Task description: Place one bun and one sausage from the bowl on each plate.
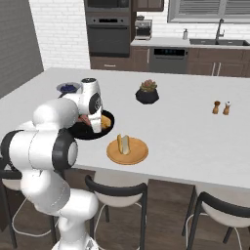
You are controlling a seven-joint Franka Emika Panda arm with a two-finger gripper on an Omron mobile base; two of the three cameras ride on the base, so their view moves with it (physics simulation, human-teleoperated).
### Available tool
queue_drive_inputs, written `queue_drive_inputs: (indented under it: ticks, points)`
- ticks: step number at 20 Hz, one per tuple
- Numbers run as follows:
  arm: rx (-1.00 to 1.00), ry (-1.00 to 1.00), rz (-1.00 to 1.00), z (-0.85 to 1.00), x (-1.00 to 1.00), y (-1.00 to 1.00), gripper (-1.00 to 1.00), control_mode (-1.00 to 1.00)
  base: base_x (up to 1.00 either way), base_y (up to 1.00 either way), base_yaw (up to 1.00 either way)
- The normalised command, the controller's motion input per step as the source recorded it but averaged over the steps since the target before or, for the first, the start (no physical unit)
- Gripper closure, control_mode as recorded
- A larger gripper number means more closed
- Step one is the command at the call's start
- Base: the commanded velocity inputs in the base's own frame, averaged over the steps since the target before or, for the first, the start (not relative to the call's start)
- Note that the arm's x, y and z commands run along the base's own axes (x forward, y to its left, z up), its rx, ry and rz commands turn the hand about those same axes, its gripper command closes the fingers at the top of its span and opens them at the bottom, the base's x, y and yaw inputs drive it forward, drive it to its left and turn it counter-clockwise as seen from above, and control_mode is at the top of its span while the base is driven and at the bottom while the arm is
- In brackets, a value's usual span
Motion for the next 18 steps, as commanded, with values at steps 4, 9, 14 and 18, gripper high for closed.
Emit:
queue_drive_inputs:
  ticks: [4,9,14,18]
  points:
    - [0.08,0.13,-0.33,0.51,-0.81,-1.00,1.00,-1.00,0.00,0.00,0.00]
    - [0.07,0.35,-0.35,0.20,-0.34,-1.00,1.00,-1.00,0.00,0.00,0.00]
    - [0.08,0.26,-0.24,-0.15,-0.01,-1.00,1.00,-1.00,0.00,0.00,0.00]
    - [0.00,0.10,-0.03,-0.32,0.00,-0.34,1.00,-1.00,0.00,0.00,0.00]
